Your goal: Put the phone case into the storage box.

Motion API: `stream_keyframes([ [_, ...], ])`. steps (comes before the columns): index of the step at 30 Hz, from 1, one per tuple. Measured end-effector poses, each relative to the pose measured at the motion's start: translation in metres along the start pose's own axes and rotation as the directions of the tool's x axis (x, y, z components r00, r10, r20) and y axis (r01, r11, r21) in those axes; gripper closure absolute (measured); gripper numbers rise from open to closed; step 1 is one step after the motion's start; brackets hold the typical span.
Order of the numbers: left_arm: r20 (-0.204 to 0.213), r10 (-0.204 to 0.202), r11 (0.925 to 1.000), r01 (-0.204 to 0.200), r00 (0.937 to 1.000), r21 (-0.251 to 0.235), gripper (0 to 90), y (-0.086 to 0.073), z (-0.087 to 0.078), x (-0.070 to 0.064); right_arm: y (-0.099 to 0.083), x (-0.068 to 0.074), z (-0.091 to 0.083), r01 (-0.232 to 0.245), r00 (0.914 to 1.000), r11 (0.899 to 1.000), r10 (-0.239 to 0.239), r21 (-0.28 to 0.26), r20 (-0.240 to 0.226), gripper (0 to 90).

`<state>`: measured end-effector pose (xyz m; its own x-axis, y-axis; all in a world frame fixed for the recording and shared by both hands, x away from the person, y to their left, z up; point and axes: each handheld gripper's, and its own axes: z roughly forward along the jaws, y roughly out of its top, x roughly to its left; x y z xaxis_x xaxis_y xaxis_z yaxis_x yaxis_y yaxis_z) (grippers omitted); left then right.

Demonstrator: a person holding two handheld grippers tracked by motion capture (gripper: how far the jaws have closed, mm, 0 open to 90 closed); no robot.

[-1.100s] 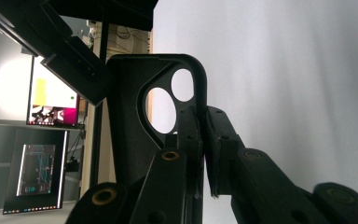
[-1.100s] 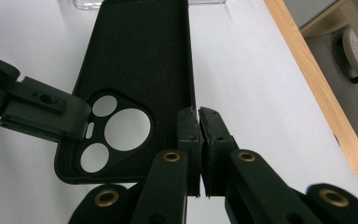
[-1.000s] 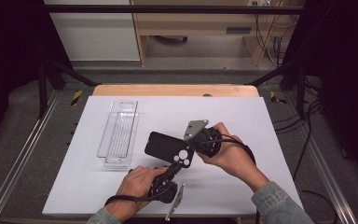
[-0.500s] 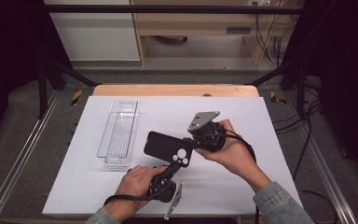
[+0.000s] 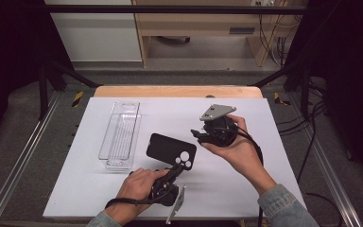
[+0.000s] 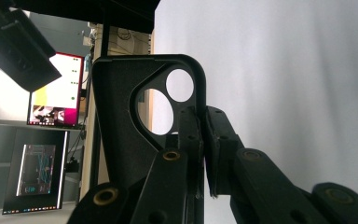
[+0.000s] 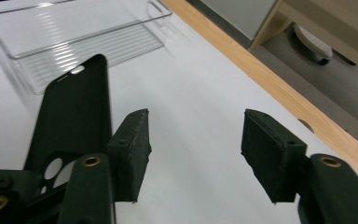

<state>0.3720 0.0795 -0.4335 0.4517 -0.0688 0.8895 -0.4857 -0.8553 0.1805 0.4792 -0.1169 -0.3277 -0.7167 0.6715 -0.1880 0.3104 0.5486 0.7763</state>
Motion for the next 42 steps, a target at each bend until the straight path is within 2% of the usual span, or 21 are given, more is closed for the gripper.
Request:
stream_keyframes([
  [9, -0.011, -0.005, 1.0000, 0.005, 0.9999, 0.004, 85.6, -0.003, -0.003, 0.002, -0.009, -0.012, -0.003, -0.046, 0.9973, 0.999, 0.047, -0.009, 0.056, 33.2],
  [15, -0.025, -0.011, 0.9999, 0.011, 0.9996, 0.005, 85.6, -0.005, -0.006, 0.007, -0.019, -0.017, -0.004, -0.077, 0.9913, 0.997, 0.079, -0.024, 0.105, 24.3],
  [18, -0.032, -0.017, 0.9998, 0.017, 0.9994, 0.005, 85.6, -0.006, -0.007, 0.009, -0.025, -0.020, -0.004, -0.113, 0.9849, 0.992, 0.118, -0.050, 0.126, 20.5],
  [20, -0.037, -0.022, 0.9997, 0.022, 0.9991, 0.005, 85.6, -0.007, -0.008, 0.011, -0.031, -0.022, -0.003, -0.157, 0.9796, 0.985, 0.165, -0.072, 0.115, 19.0],
  [22, -0.042, -0.027, 0.9996, 0.027, 0.9988, 0.005, 85.6, -0.008, -0.009, 0.013, -0.036, -0.024, -0.003, -0.180, 0.9766, 0.980, 0.188, -0.082, 0.104, 18.1],
  [23, -0.046, -0.063, 0.9979, 0.062, 0.9970, -0.021, 85.6, -0.009, -0.008, 0.012, -0.039, -0.024, -0.003, -0.183, 0.9762, 0.979, 0.192, -0.085, 0.102, 17.3],
  [24, -0.046, -0.033, 0.9994, 0.034, 0.9984, 0.008, 85.6, -0.009, -0.010, 0.015, -0.042, -0.024, -0.003, -0.187, 0.9754, 0.979, 0.195, -0.085, 0.102, 16.9],
  [25, -0.050, -0.036, 0.9993, 0.036, 0.9981, 0.009, 85.6, -0.010, -0.010, 0.016, -0.044, -0.025, -0.003, -0.189, 0.9748, 0.978, 0.198, -0.086, 0.103, 16.7],
  [26, -0.053, -0.064, 0.9979, 0.063, 0.9966, -0.014, 85.6, -0.011, -0.009, 0.015, -0.046, -0.025, -0.003, -0.192, 0.9740, 0.977, 0.200, -0.088, 0.105, 16.2],
  [28, -0.059, -0.070, 0.9975, 0.069, 0.9958, -0.017, 85.6, -0.012, -0.010, 0.017, -0.050, -0.024, -0.003, -0.198, 0.9724, 0.976, 0.207, -0.091, 0.107, 15.6],
  [29, -0.060, -0.041, 0.9991, 0.042, 0.9974, 0.011, 85.6, -0.012, -0.012, 0.019, -0.052, -0.024, -0.003, -0.198, 0.9724, 0.976, 0.207, -0.092, 0.107, 15.2],
  [30, -0.065, -0.072, 0.9973, 0.071, 0.9953, -0.016, 85.6, -0.012, -0.011, 0.019, -0.054, -0.024, -0.003, -0.198, 0.9721, 0.976, 0.207, -0.092, 0.110, 14.5],
  [31, -0.067, -0.074, 0.9972, 0.073, 0.9950, -0.016, 85.6, -0.013, -0.011, 0.020, -0.056, -0.024, -0.003, -0.193, 0.9729, 0.977, 0.203, -0.094, 0.110, 13.9],
  [35, -0.069, -0.048, 0.9987, 0.049, 0.9964, 0.014, 85.6, -0.014, -0.015, 0.026, -0.065, -0.021, -0.003, -0.201, 0.9694, 0.973, 0.214, -0.113, 0.121, 13.4],
  [36, -0.071, -0.069, 0.9976, 0.069, 0.9951, -0.004, 85.6, -0.014, -0.013, 0.025, -0.067, -0.020, -0.003, -0.201, 0.9686, 0.972, 0.216, -0.123, 0.123, 13.3],
  [38, -0.071, -0.072, 0.9974, 0.072, 0.9949, 0.001, 85.6, -0.016, -0.014, 0.026, -0.072, -0.018, -0.003, -0.204, 0.9667, 0.970, 0.221, -0.133, 0.129, 12.5],
  [42, -0.078, -0.088, 0.9960, 0.089, 0.9931, 0.003, 85.6, -0.019, -0.015, 0.029, -0.082, -0.014, -0.003, -0.194, 0.9688, 0.971, 0.212, -0.143, 0.128, 10.5],
])
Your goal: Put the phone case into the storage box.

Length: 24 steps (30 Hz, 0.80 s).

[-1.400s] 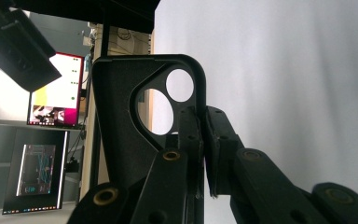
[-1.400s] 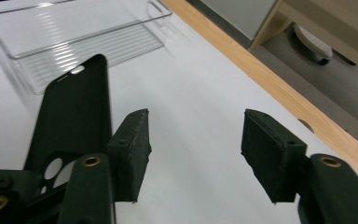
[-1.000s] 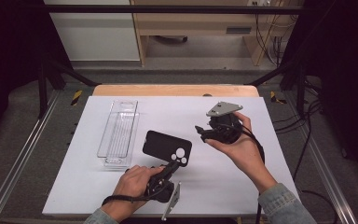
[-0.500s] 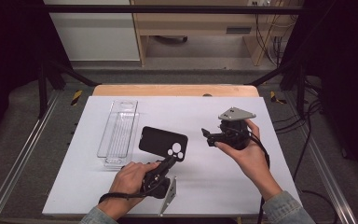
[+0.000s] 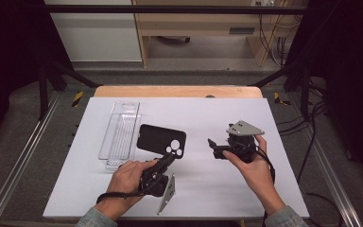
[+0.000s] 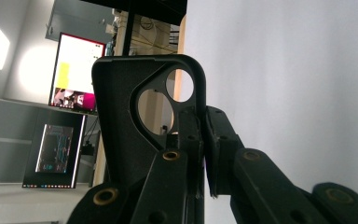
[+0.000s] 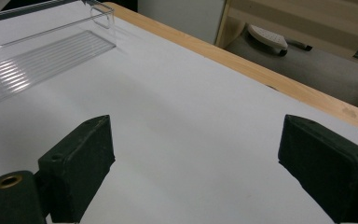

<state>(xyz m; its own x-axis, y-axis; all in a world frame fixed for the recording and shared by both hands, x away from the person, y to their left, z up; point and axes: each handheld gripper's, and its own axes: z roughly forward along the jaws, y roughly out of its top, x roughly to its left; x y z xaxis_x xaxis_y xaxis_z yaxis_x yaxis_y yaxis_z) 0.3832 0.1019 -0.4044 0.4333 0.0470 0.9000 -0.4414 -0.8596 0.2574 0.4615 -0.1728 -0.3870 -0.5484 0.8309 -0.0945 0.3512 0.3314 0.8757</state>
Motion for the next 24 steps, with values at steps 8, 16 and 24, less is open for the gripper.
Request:
stream_keyframes([
  [8, -0.009, -0.020, 0.9997, 0.021, 0.9998, 0.010, 85.6, -0.006, -0.001, 0.008, -0.024, -0.003, -0.006, -0.032, 0.9994, 0.999, 0.032, -0.010, 0.016, 9.3],
  [16, -0.019, -0.054, 0.9984, 0.055, 0.9983, 0.016, 85.6, -0.011, -0.001, 0.017, -0.053, -0.005, -0.014, -0.058, 0.9973, 0.998, 0.059, -0.033, 0.043, 10.1],
  [24, -0.036, -0.101, 0.9945, 0.102, 0.9943, 0.025, 85.6, -0.018, 0.004, 0.039, -0.083, -0.003, -0.017, -0.091, 0.9941, 0.990, 0.096, -0.107, 0.049, 10.1],
])
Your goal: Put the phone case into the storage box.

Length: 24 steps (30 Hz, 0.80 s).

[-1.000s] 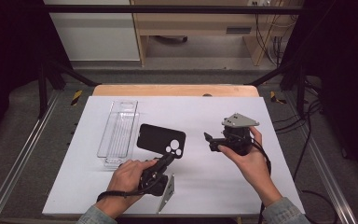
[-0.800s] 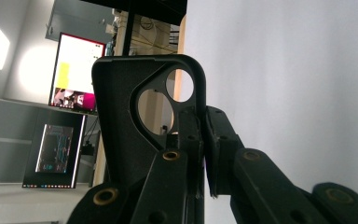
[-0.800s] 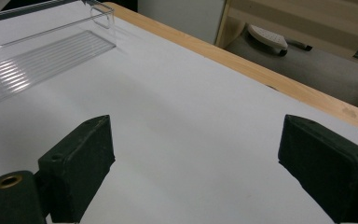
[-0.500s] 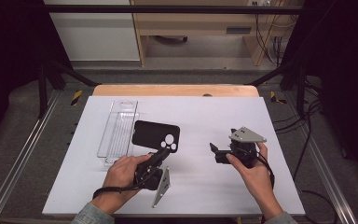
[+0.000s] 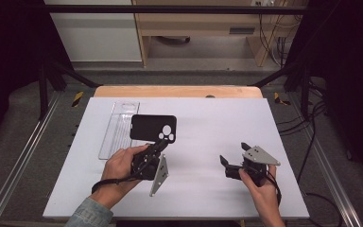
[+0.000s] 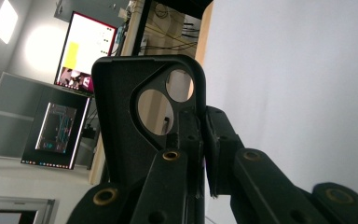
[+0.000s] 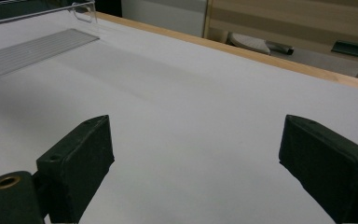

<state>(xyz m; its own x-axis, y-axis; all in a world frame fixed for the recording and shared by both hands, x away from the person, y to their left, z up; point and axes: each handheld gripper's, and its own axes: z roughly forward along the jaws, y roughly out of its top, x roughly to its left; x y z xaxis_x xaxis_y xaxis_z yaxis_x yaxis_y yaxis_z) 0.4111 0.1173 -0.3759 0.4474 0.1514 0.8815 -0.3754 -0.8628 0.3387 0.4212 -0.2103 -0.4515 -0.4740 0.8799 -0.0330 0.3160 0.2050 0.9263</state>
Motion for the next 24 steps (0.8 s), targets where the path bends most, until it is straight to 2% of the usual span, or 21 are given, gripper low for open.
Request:
stream_keyframes([
  [5, -0.002, -0.052, 0.9986, 0.052, 0.9986, 0.011, 85.5, -0.004, 0.006, 0.012, -0.014, 0.000, -0.003, 0.018, 0.9997, 1.000, -0.018, -0.024, 0.017, 10.3],
  [8, -0.002, -0.088, 0.9959, 0.088, 0.9961, 0.023, 85.4, -0.007, 0.009, 0.017, -0.019, 0.000, -0.005, 0.010, 0.9999, 0.999, -0.009, -0.041, 0.011, 9.2],
  [10, -0.008, -0.103, 0.9942, 0.103, 0.9947, 0.031, 85.5, -0.009, 0.012, 0.020, -0.021, -0.001, -0.007, -0.013, 0.9999, 0.998, 0.013, -0.057, -0.005, 8.8],
  [15, -0.019, -0.167, 0.9851, 0.167, 0.9858, 0.040, 85.5, -0.013, 0.016, 0.030, -0.022, 0.000, -0.008, -0.017, 0.9996, 0.997, 0.016, -0.071, -0.023, 7.9],
  [18, -0.033, -0.212, 0.9763, 0.213, 0.9766, 0.036, 85.5, -0.015, 0.017, 0.037, -0.024, 0.001, -0.009, -0.012, 0.9997, 0.997, 0.010, -0.073, -0.020, 7.2],
  [21, -0.047, -0.268, 0.9626, 0.270, 0.9621, 0.025, 85.5, -0.017, 0.017, 0.042, -0.026, 0.000, -0.010, -0.015, 0.9997, 0.997, 0.013, -0.069, -0.021, 7.2],
  [24, -0.057, -0.306, 0.9514, 0.307, 0.9503, 0.019, 85.5, -0.021, 0.017, 0.047, -0.027, 0.000, -0.010, -0.020, 0.9996, 0.997, 0.018, -0.071, -0.020, 7.2],
])
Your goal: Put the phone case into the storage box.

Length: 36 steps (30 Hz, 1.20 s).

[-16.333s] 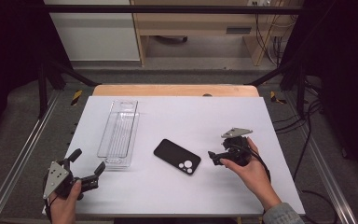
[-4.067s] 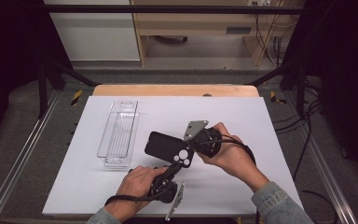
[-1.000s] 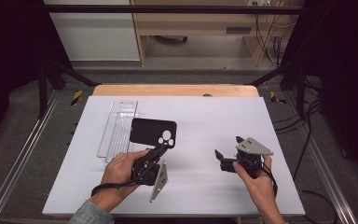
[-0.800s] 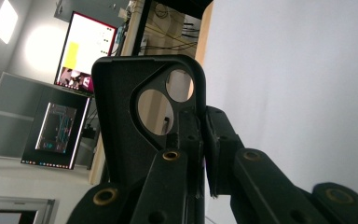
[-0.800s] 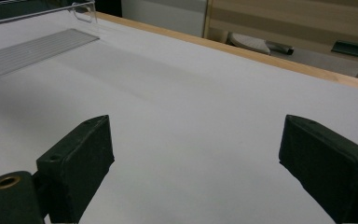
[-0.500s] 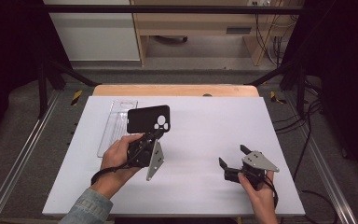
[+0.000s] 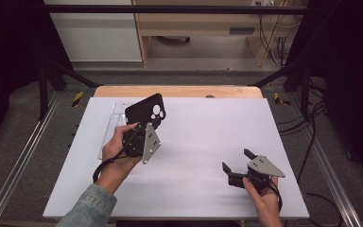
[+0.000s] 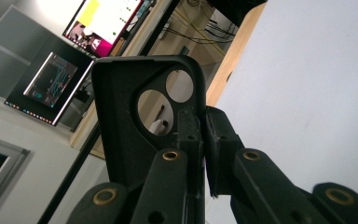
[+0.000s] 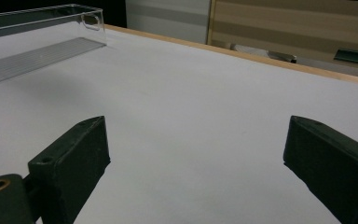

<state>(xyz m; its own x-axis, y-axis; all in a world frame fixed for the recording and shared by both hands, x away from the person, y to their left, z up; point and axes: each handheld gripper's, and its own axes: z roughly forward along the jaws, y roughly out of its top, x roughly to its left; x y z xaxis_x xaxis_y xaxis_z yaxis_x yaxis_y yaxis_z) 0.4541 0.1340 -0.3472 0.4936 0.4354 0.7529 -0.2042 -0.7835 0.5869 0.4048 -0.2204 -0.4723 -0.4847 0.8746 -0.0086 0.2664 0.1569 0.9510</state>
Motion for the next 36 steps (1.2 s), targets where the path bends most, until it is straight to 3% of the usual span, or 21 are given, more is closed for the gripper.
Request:
stream_keyframes([
  [8, -0.018, -0.078, 0.9969, 0.078, 0.9968, -0.008, 85.5, -0.007, 0.000, 0.015, -0.001, 0.000, 0.000, -0.007, 1.0000, 1.000, 0.007, -0.004, 0.002, 7.2],
  [14, -0.025, -0.150, 0.9885, 0.149, 0.9884, -0.022, 85.5, -0.013, -0.001, 0.023, -0.002, 0.001, 0.000, -0.009, 1.0000, 1.000, 0.009, -0.011, -0.003, 7.0],
  [24, -0.051, -0.158, 0.9871, 0.156, 0.9862, -0.034, 85.5, -0.011, 0.001, 0.028, -0.002, -0.001, -0.001, -0.013, 0.9999, 1.000, 0.013, -0.019, 0.001, 6.8],
  [32, -0.063, -0.217, 0.9761, 0.215, 0.9743, -0.030, 85.5, -0.013, 0.002, 0.034, -0.002, -0.001, -0.002, -0.016, 0.9999, 1.000, 0.016, -0.023, 0.000, 6.7],
  [36, -0.067, -0.220, 0.9753, 0.219, 0.9731, -0.028, 85.6, -0.013, 0.002, 0.036, -0.002, -0.001, -0.002, -0.016, 0.9999, 1.000, 0.016, -0.022, 0.001, 6.6],
])
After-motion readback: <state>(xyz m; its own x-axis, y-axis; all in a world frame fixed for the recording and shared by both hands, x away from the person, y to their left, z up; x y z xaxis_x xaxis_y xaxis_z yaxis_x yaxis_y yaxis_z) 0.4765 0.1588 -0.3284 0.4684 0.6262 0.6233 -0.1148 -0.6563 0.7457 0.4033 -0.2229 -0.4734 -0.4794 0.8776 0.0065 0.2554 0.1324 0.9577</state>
